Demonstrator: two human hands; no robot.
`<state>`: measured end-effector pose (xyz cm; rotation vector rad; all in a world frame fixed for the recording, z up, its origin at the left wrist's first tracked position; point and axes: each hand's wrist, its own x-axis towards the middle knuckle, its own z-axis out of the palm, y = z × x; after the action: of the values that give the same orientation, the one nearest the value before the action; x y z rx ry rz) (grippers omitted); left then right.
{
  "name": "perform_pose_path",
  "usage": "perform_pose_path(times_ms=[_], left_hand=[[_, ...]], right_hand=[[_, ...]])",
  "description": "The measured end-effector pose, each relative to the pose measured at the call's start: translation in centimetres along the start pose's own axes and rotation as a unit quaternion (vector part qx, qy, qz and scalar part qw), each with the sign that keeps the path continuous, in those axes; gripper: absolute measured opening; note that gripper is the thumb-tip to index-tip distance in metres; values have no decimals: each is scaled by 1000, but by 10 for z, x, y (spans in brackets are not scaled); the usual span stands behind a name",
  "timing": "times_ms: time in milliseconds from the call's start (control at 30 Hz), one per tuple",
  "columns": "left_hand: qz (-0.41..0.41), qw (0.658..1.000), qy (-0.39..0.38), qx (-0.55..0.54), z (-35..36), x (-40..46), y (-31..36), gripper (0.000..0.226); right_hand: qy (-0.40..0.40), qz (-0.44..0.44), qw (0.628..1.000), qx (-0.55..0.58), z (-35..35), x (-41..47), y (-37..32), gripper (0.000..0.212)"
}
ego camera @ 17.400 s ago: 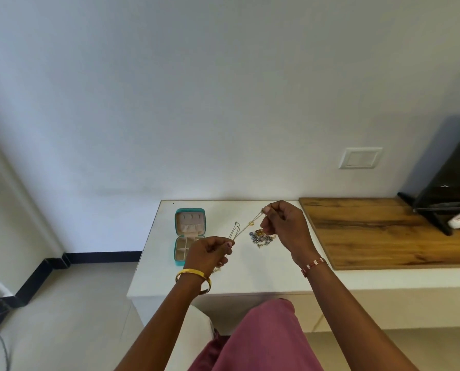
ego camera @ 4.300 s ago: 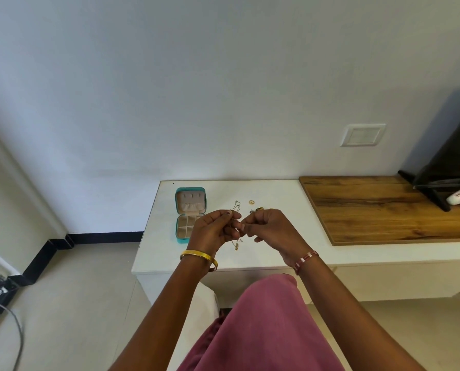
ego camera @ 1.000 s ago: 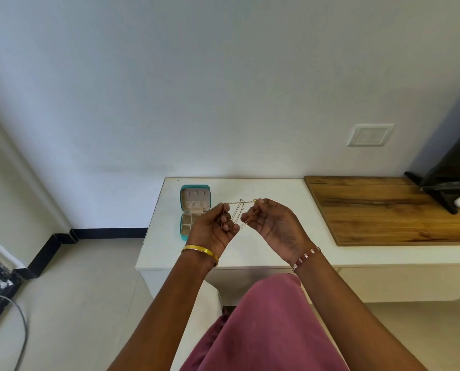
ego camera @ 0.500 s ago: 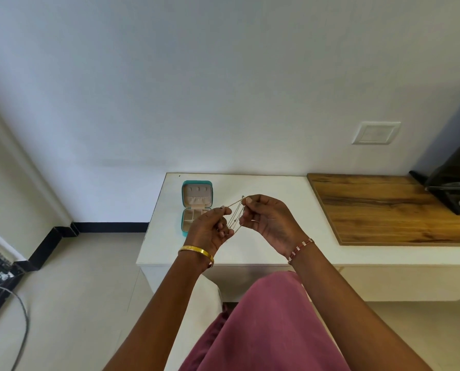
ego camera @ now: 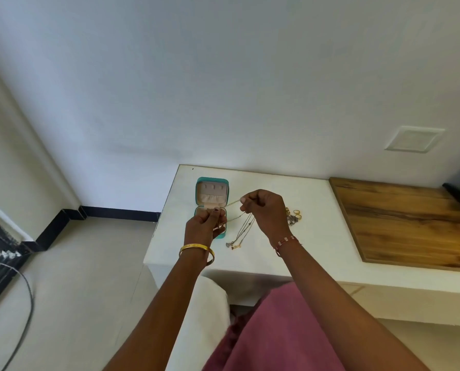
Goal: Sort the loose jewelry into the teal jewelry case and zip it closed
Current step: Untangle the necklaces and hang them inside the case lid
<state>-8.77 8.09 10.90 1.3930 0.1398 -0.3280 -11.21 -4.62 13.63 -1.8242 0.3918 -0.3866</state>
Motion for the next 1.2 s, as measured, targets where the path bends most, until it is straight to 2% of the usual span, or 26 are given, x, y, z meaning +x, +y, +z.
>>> perform_pose_path(times_ms=[333,567,800,967,1200], left_hand=[[-48,995,67,48,2,81,-20,18],[-84,987,125,50,16,138,-42,19],[-65,982,151,91,22,172,-62,17],[-54,978,159,122,22,181,-72,19],[-52,973,171,145,24,185,-74,20]], right_hand=[[35,-48,989,-137,41,73,52,5],[44,-147,955,-254,60,125,93,8],[55,-313,897,-309,77,159,130,18],[26,-404,847,-345,80,170,139,26],[-25,-478,773,-416,71,179,139,9]])
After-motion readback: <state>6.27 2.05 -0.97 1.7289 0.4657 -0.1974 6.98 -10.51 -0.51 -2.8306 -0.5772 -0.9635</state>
